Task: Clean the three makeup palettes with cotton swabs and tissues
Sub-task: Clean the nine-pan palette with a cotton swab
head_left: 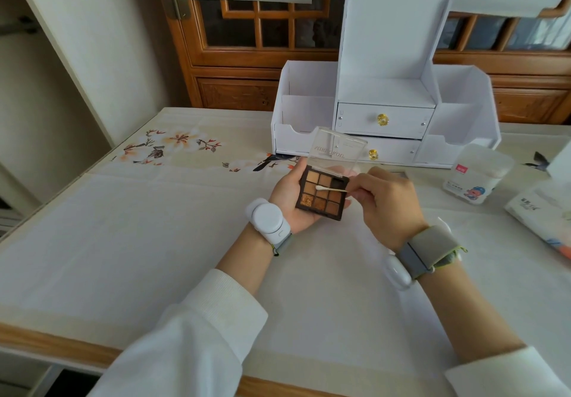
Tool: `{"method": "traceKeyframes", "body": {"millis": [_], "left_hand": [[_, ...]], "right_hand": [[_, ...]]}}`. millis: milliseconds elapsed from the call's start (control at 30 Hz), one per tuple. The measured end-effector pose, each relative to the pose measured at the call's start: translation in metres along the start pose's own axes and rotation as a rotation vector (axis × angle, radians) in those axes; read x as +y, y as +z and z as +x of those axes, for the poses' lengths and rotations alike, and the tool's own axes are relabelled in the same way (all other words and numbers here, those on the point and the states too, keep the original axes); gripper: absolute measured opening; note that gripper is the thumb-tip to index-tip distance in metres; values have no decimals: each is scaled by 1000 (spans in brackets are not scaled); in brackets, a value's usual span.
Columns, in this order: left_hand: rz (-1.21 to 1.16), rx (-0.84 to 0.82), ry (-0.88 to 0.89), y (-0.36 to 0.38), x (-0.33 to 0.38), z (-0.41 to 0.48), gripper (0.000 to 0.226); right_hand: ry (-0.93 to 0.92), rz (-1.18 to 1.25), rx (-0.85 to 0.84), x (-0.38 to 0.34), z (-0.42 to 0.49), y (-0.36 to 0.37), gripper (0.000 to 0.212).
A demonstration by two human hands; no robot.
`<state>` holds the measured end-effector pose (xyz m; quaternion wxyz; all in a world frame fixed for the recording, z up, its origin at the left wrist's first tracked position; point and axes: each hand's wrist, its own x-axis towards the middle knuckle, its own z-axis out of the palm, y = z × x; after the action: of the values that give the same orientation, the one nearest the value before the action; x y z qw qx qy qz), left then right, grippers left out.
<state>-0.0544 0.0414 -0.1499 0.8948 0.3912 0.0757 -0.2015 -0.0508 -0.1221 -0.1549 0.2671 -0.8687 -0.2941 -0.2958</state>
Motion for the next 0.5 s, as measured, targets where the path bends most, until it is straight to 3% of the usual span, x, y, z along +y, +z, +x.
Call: {"method": "traceKeyframes", "body": {"millis": [500], "left_hand": [[23, 86, 25, 0, 2, 1, 63]], "right_hand": [[-36, 16, -77, -3, 0, -4, 15]]}}
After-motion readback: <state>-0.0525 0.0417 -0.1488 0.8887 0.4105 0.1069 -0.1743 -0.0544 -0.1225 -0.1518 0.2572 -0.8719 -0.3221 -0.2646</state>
